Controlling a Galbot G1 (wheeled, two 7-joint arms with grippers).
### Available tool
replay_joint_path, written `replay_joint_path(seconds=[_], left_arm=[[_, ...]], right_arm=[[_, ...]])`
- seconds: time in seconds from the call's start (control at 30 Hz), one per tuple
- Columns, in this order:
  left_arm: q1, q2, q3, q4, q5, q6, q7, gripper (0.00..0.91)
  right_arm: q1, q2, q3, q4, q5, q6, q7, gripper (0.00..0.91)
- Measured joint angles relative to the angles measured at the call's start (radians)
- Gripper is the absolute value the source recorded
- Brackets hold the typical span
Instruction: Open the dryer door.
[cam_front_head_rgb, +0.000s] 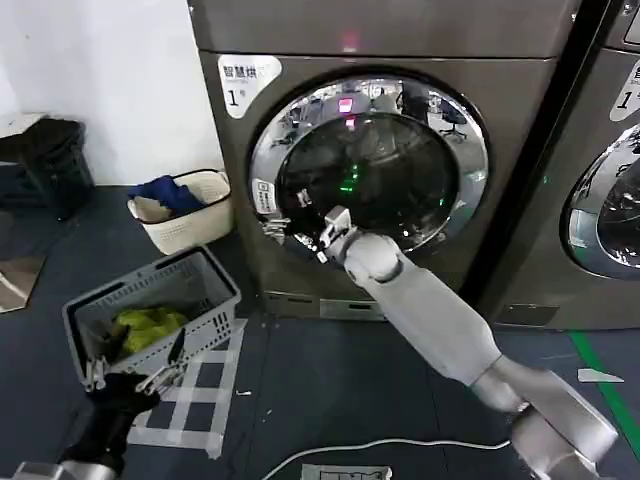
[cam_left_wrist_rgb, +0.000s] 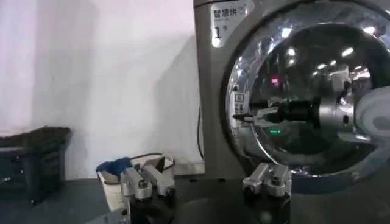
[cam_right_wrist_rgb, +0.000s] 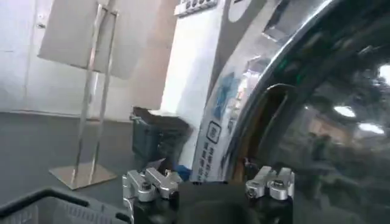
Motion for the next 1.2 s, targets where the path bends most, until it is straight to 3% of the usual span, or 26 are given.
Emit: replay_joint_path(seconds=[0.63,0.93,1.2], left_arm=[[-0.001,0.000,-0.009,0.000,-0.001,-0.007,0.004,0.907],[-0.028,0.019,-0.037,0.036,-0.036,-0.059,0.060,0.907],[-0.119,0.061,-0.044,0.092,-0.090,-0.034,0.107,0.907]], right_arm=[[0.068,0.074,-0.050,-0.099,0.002,0.007,-0.063,0.907],[0.063,0.031,-0.071,-0.063,0.052,0.021,-0.177,0.907],[0.041,-0.031,-0.075,-0.001,0.099,0.022,-0.251,0.907]])
